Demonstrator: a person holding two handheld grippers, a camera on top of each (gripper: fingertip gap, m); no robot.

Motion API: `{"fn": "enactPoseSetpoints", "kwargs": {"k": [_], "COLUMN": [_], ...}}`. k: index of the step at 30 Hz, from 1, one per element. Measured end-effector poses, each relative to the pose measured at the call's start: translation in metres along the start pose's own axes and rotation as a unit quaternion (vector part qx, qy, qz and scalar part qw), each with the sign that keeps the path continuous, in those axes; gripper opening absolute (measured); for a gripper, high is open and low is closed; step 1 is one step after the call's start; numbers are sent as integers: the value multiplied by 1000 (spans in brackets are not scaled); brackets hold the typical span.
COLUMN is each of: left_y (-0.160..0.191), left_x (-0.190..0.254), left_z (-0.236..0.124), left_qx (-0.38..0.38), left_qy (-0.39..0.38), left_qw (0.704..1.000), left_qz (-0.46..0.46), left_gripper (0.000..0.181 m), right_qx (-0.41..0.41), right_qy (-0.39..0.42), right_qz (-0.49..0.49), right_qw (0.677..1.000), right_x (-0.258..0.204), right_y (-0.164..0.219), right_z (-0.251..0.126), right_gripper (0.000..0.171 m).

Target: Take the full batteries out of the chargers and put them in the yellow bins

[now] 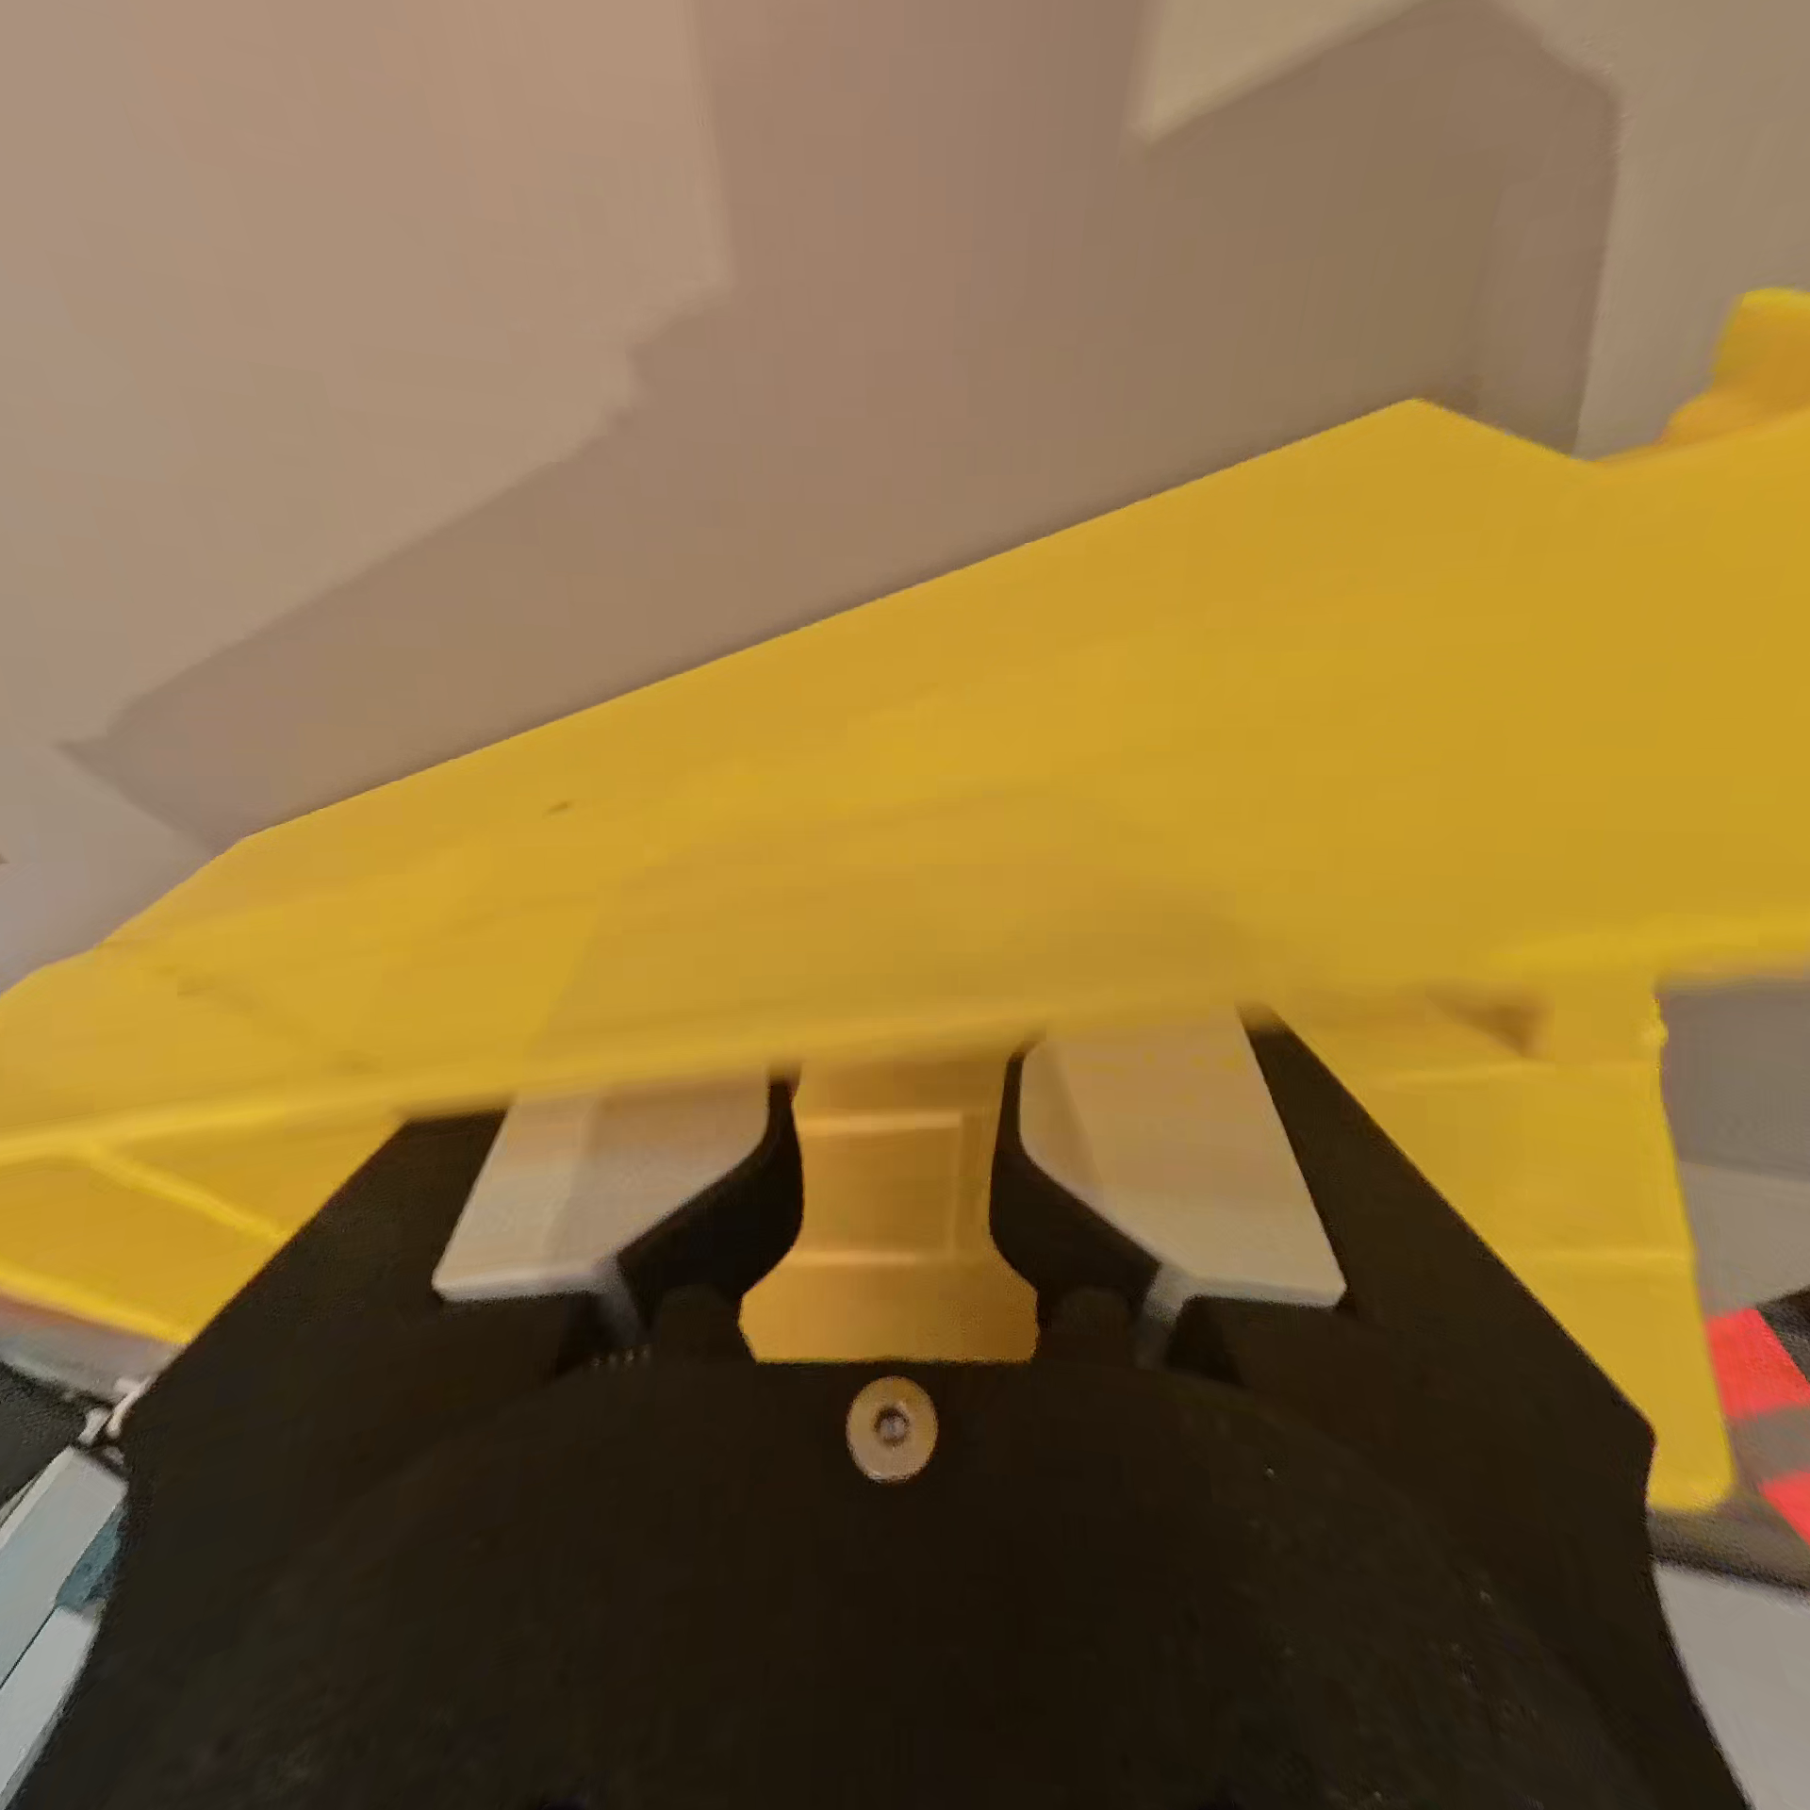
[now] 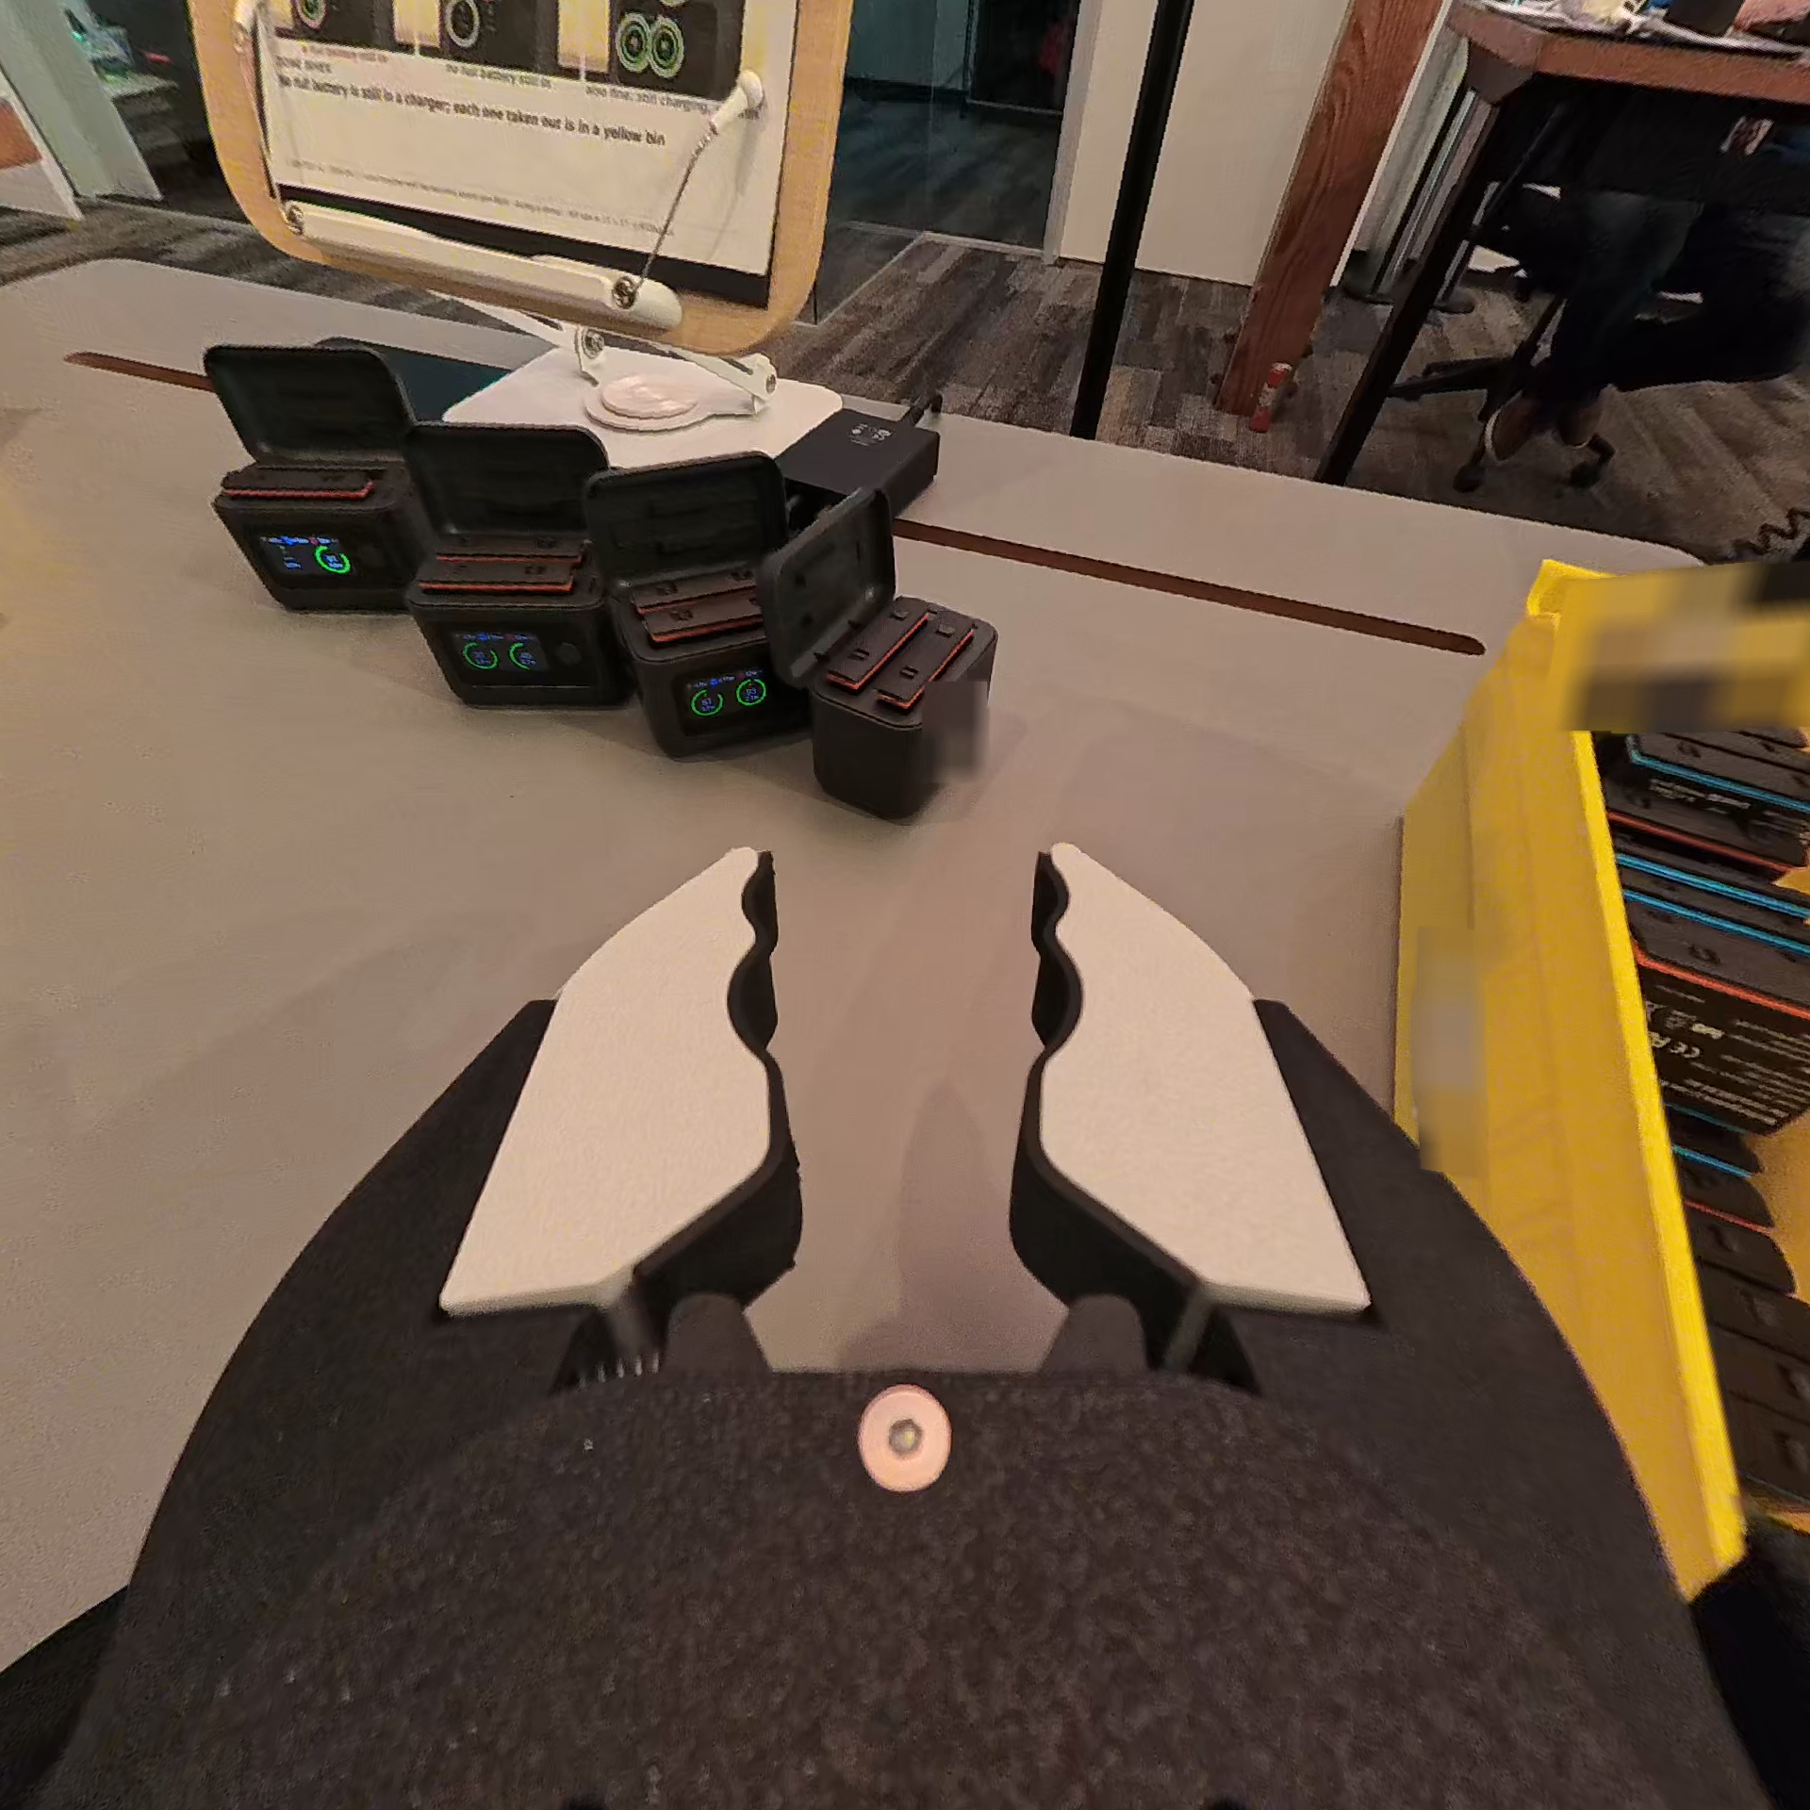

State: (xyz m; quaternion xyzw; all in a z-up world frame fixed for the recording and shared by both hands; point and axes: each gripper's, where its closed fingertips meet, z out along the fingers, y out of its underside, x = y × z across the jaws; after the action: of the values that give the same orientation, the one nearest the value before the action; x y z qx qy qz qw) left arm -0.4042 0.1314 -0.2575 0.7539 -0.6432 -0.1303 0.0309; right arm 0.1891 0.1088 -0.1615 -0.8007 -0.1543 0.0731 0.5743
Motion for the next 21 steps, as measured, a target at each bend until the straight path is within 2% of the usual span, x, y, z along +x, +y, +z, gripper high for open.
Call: {"fn": "enactPoseSetpoints", "kwargs": {"k": [6, 10, 15, 21], "left_y": [7, -9, -72, -167], "left_x": [-8, -13, -6, 14], "left_z": [-67, -124, -173, -199], "left_qx": [41, 102, 202, 317], "left_qy": [-131, -239, -345, -411], "left_qw": [990, 965, 916, 854], "left_qz": [-14, -31, -33, -32], "left_gripper": [44, 44, 44, 44], "right_qx": [32, 64, 100, 109], "right_qy": [-63, -138, -235, -303], "right_qz": [-28, -36, -18, 51], "right_qw": [997, 988, 967, 945], "right_x": [-33, -81, -158, -235], "right_y": [-23, -47, -79, -106], "right_z": [-1, 1, 4, 19], "right_gripper": [51, 52, 53, 53]}}
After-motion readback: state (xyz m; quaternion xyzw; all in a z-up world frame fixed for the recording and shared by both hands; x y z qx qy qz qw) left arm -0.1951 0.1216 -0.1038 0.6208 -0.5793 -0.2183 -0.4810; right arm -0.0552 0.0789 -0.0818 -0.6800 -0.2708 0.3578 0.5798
